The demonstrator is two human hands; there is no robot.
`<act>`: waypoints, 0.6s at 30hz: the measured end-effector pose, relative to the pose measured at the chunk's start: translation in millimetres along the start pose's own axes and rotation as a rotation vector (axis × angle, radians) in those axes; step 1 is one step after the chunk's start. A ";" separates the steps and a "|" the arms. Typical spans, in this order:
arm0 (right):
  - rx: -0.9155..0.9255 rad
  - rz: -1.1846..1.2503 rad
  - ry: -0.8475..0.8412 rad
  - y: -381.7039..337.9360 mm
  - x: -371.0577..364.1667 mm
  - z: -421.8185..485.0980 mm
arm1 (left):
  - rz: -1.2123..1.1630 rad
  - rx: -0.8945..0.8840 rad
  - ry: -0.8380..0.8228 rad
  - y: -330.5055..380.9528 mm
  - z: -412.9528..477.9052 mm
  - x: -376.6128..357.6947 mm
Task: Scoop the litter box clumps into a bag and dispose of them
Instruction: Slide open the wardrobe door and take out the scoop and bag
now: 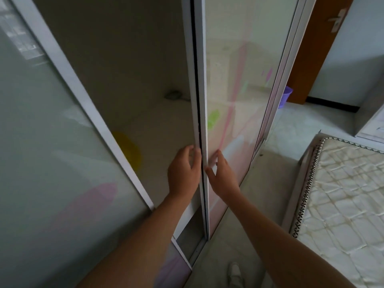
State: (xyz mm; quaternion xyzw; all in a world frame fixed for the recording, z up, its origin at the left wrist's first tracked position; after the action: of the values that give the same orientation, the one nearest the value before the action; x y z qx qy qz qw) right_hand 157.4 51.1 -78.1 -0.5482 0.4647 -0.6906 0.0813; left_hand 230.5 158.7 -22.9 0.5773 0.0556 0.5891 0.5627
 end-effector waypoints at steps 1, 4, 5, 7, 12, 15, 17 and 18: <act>-0.004 -0.004 -0.009 3.0 3.5 5.0 | 0.035 0.041 0.001 -9.9 -2.0 -7.7; -0.002 -0.024 -0.026 14.5 13.5 22.3 | 0.238 0.156 -0.079 -41.1 1.1 -34.7; -0.006 -0.026 -0.031 17.2 17.4 27.6 | 0.318 0.155 -0.131 -48.1 6.3 -42.4; -0.010 -0.024 -0.036 21.1 24.0 35.9 | 0.460 0.136 -0.265 -55.8 20.2 -55.9; 0.014 0.008 -0.003 31.8 29.7 53.0 | 0.752 0.232 -0.573 -83.1 52.0 -88.6; 0.018 0.025 0.032 39.7 35.8 62.4 | 0.839 0.224 -0.645 -106.9 57.9 -103.4; 0.023 0.038 0.048 43.6 41.2 67.7 | 0.877 0.206 -0.623 -115.7 57.4 -108.4; 0.031 0.044 0.058 45.6 43.6 70.5 | 0.895 0.205 -0.610 -117.3 56.1 -110.5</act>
State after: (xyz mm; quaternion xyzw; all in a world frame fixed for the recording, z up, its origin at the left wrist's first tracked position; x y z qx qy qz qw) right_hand 181.1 -40.3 -84.0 -0.5162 0.4680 -0.7114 0.0915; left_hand 309.2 87.8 -156.7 0.7412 -0.3037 0.5682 0.1888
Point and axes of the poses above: each hand's wrist, its own z-axis towards the middle knuckle, its own x-axis out of the back of the hand, y = z × x, the point moved 2 cm from there along z, towards the middle knuckle, and after that the axes turned 12 degrees about -y, right-handed, at the moved point
